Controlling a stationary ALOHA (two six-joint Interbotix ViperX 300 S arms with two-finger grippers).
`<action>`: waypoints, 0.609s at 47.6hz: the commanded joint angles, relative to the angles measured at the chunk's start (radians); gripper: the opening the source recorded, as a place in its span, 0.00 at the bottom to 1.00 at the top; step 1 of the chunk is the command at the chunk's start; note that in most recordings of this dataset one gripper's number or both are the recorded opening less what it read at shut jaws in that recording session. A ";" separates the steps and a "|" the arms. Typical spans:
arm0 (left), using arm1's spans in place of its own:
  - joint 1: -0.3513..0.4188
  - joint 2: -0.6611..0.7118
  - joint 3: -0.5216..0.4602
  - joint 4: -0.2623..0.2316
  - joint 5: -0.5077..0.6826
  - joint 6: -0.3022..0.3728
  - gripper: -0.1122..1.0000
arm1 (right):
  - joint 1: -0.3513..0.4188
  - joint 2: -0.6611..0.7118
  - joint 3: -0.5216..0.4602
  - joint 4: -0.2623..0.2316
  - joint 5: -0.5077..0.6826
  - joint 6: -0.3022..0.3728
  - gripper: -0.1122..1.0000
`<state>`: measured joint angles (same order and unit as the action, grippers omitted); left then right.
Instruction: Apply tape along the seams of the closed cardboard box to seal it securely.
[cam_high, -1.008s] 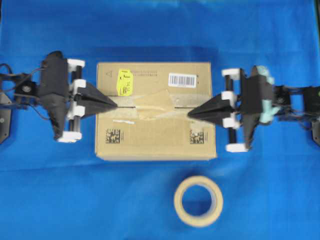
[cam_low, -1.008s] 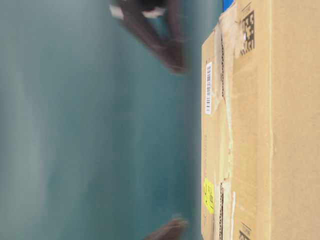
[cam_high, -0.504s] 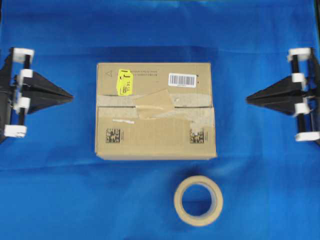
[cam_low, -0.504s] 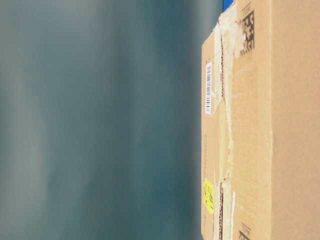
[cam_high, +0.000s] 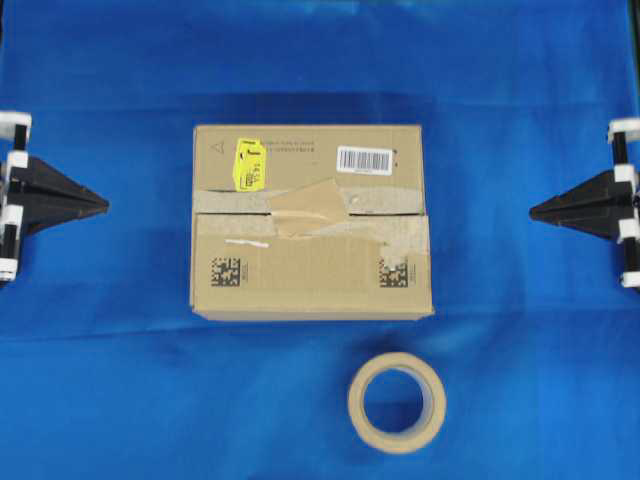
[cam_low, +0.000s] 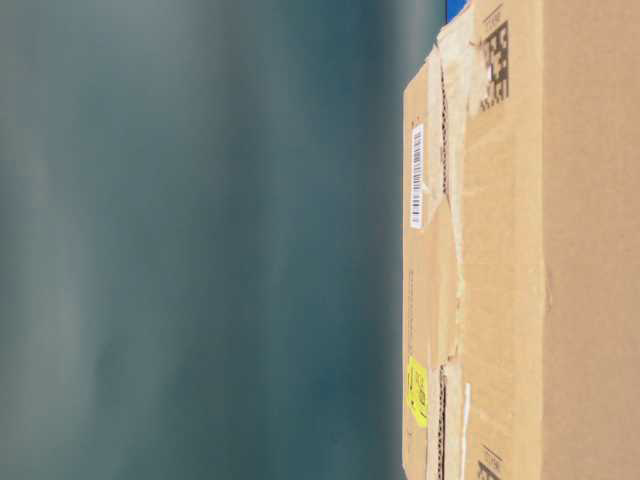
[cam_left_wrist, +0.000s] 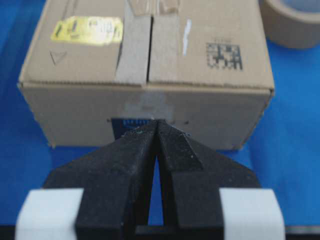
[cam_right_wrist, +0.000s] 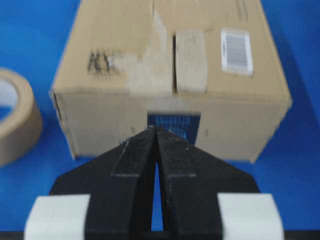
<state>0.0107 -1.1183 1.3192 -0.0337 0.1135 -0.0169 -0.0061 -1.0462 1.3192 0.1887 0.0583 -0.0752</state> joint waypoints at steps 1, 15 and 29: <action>0.003 0.006 -0.002 0.002 -0.005 -0.002 0.10 | -0.005 0.023 -0.006 0.003 -0.017 0.002 0.11; 0.002 0.008 0.008 0.002 -0.009 -0.002 0.10 | -0.005 0.034 -0.003 0.003 -0.026 0.002 0.11; 0.002 0.008 0.011 0.002 -0.012 -0.002 0.10 | -0.005 0.035 -0.003 0.003 -0.026 0.002 0.11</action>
<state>0.0123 -1.1183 1.3392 -0.0337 0.1120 -0.0184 -0.0077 -1.0201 1.3269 0.1902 0.0430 -0.0736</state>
